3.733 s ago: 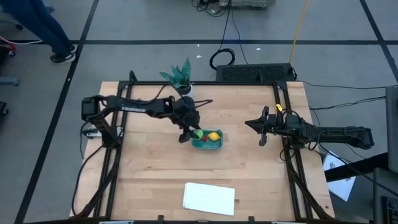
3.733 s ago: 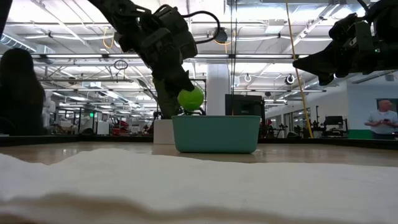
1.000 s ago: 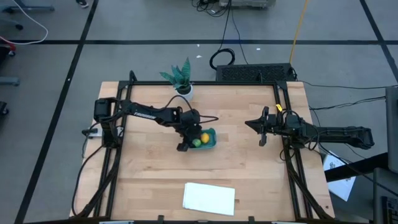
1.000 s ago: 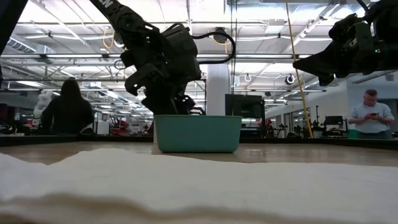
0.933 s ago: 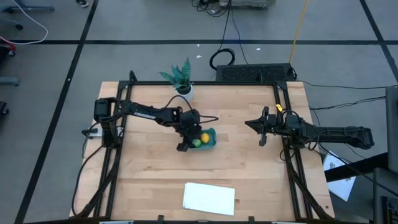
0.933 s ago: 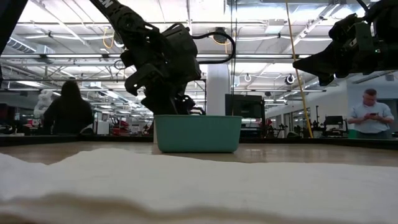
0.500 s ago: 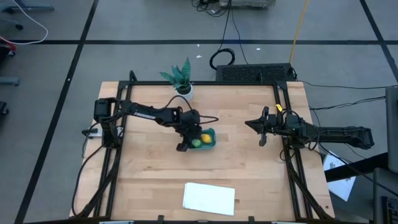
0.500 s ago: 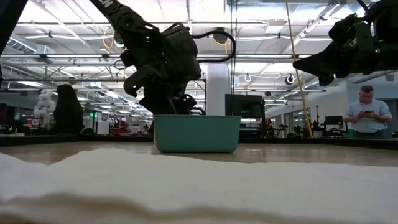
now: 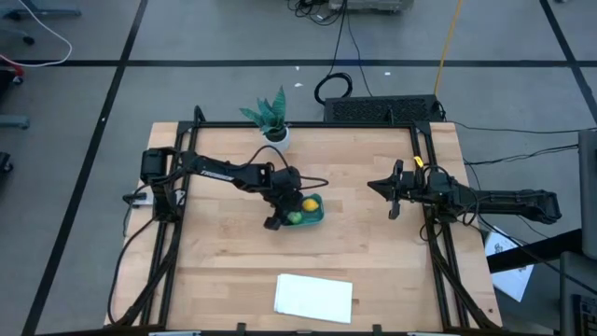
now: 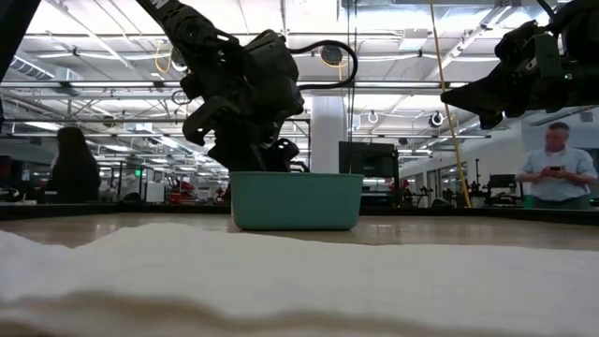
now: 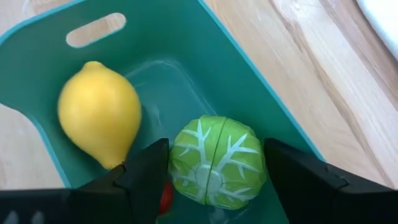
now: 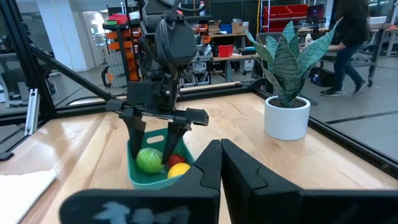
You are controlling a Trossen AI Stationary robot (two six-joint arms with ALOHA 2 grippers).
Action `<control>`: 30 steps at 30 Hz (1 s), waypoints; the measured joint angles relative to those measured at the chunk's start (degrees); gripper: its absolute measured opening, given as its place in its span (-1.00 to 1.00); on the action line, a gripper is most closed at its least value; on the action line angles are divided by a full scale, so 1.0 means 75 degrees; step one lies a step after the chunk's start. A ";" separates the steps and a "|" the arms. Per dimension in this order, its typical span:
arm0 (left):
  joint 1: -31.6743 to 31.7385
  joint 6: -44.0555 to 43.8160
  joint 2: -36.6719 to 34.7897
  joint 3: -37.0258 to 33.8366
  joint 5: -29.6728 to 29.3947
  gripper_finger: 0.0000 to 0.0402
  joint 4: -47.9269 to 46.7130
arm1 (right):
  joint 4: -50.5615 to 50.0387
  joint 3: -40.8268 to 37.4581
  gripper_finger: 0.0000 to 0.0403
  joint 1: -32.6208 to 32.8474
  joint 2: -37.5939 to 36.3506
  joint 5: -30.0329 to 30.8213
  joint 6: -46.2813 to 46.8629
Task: Pick and placing Produce into tupperware
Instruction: Put the green cabbage into the blue container, then adjust the blue container
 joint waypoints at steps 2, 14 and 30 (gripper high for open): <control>0.0000 0.0064 0.0000 0.0000 0.0000 0.32 -0.0056 | 0.0000 -0.0001 -1.00 0.0000 0.0000 0.0000 0.0007; 0.0000 0.0385 -0.0003 0.0000 -0.0070 0.50 -0.0179 | -0.0006 0.0000 -1.00 -0.0003 0.0000 0.0000 0.0023; -0.0187 0.0632 -0.0120 0.0897 -0.0715 0.50 -0.1062 | -0.0060 -0.0002 -1.00 0.0000 0.0002 0.0000 0.0019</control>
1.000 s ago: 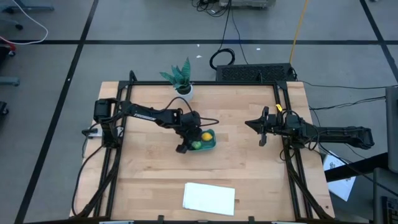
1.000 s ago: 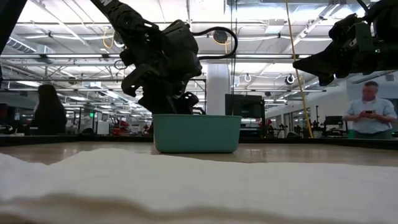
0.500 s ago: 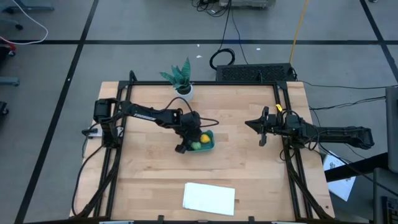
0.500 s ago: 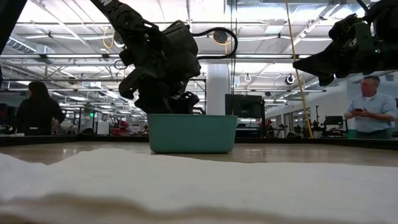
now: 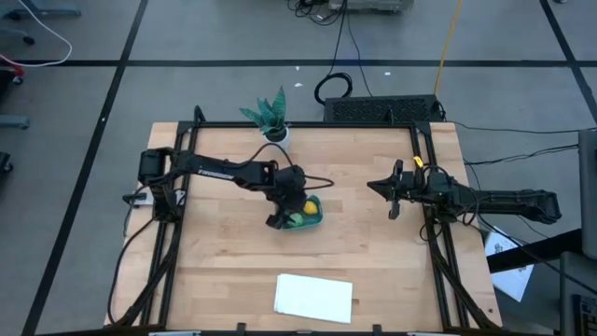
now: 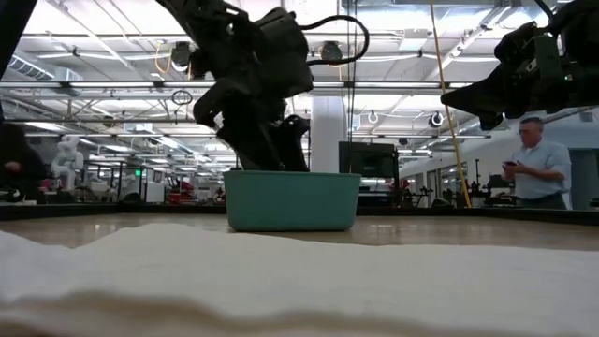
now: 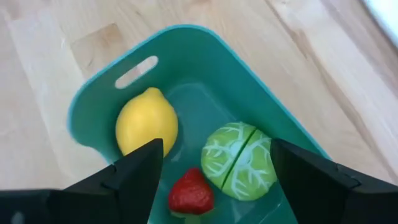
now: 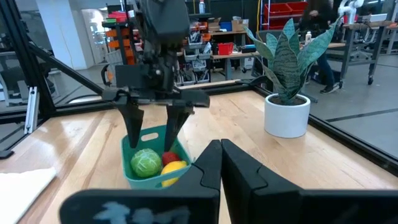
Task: Pick and placing Produce into tupperware
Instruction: Adjust the blue container
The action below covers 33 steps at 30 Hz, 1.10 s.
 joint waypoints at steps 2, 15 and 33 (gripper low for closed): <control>-0.0033 -0.0004 -0.0031 0.0275 -0.0214 0.50 -0.0401 | 0.0005 0.0000 -1.00 -0.0001 -0.0002 0.0000 -0.0014; -0.0271 -0.1117 -0.1471 0.0520 -0.0303 -0.23 -0.1643 | 0.0057 -0.0001 -1.00 0.0000 0.0098 0.0000 -0.0135; 0.0082 -0.2683 -0.2181 -0.1435 0.1206 -0.97 -0.0602 | 0.0175 0.0001 -1.00 0.0001 0.0429 -0.0016 -0.0119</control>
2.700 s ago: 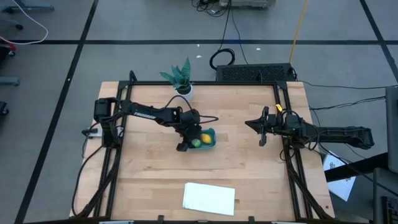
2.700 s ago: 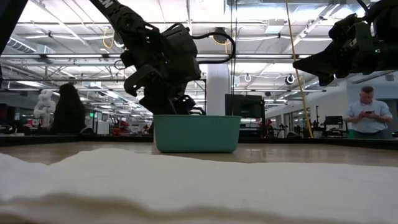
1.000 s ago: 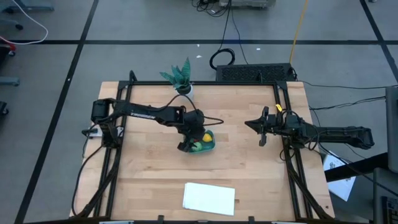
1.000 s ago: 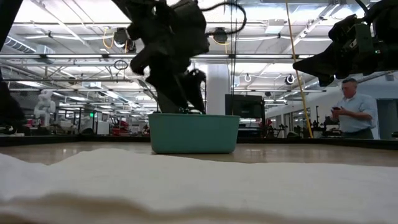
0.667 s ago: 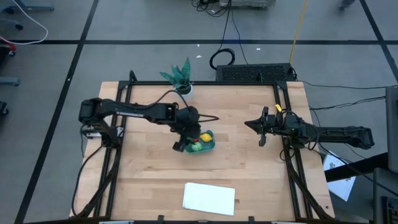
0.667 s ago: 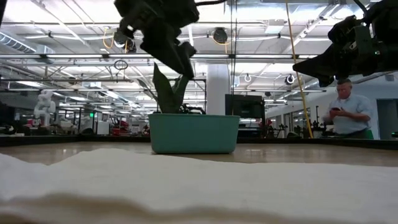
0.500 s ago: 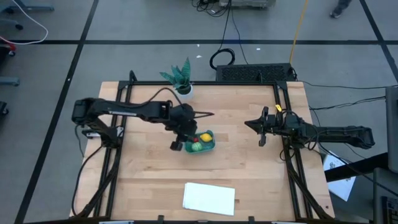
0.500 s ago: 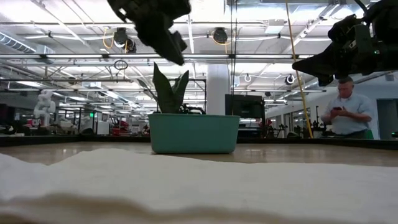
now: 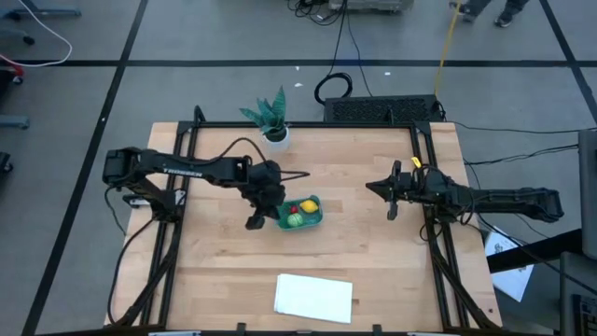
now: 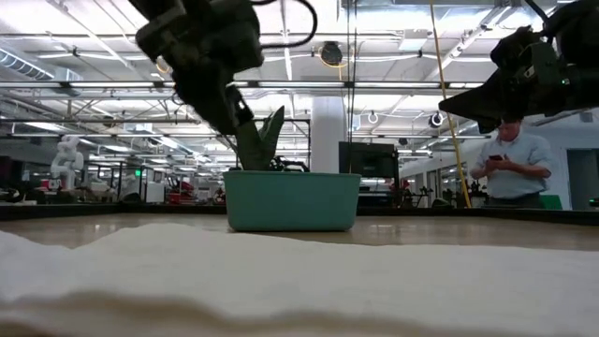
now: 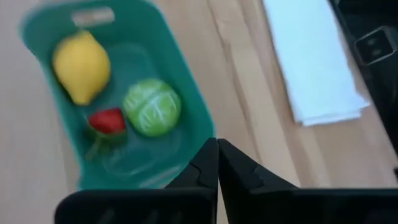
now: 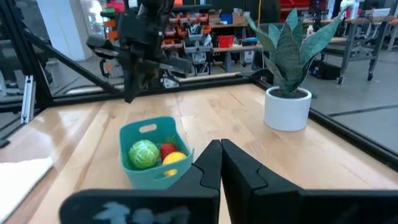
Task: Pick and placing Produce into tupperware
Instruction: Adjust the blue container
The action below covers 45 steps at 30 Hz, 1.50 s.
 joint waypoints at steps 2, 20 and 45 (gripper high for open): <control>-0.0023 -0.0125 0.0022 -0.0238 -0.0095 -0.98 0.0094 | -0.0015 0.0001 -1.00 0.0005 0.0102 -0.0004 -0.0014; -0.0721 -0.0970 -0.3133 -0.2661 -0.3532 -1.00 0.3540 | 0.0169 -0.0001 -1.00 -0.0007 0.0401 0.0012 -0.0020; -0.2125 -0.3538 -0.4168 -0.5903 -0.5308 -1.00 0.6619 | 0.0351 0.0001 -1.00 -0.0004 0.0511 0.0014 0.0187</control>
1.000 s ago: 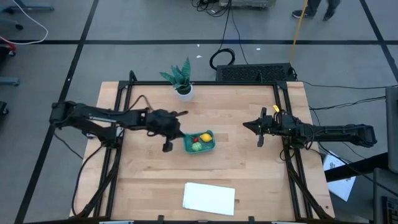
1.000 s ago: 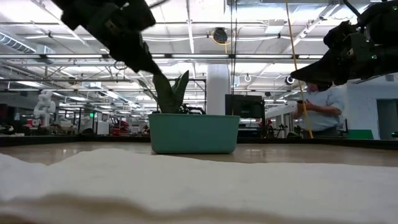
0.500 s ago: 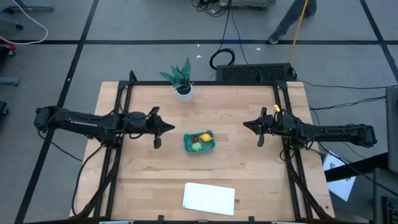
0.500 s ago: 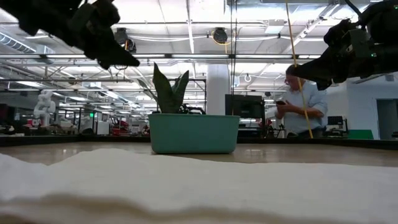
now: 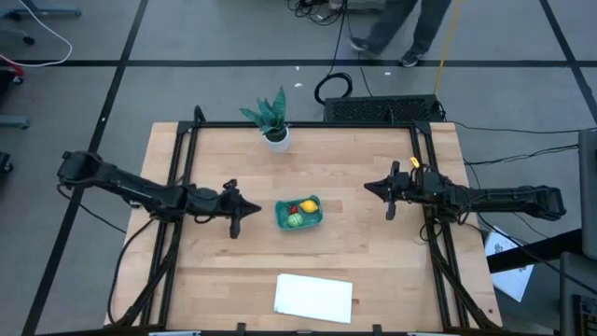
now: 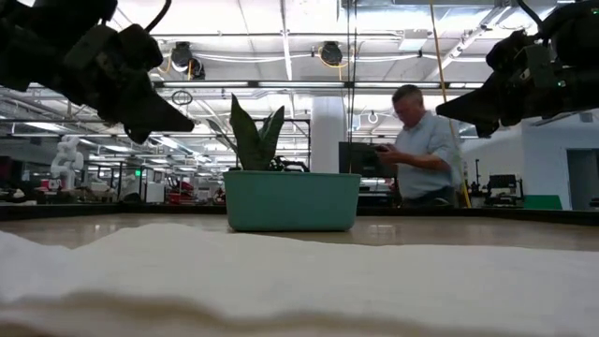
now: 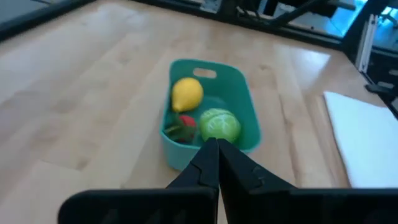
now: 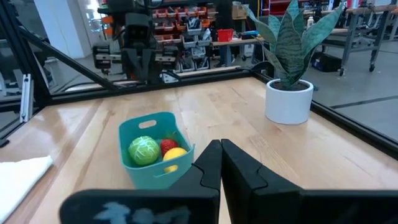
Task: Pick and placing Produce into tupperware
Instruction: Adjust the blue container
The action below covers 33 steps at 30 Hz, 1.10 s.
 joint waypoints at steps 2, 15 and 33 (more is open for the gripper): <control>-0.0114 -0.0101 0.0325 -0.0003 -0.0001 -1.00 0.0237 | 0.0007 -0.0003 -1.00 0.0000 0.0073 -0.0002 0.0041; -0.0367 -0.0667 0.2651 -0.0006 -0.0459 -1.00 0.2001 | 0.0479 -0.0003 -1.00 0.0000 0.0624 0.0003 0.0164; -0.0428 -0.1211 0.3727 0.0108 -0.0706 -1.00 0.2782 | 0.1389 0.0288 -1.00 -0.0003 0.2648 0.0006 0.0406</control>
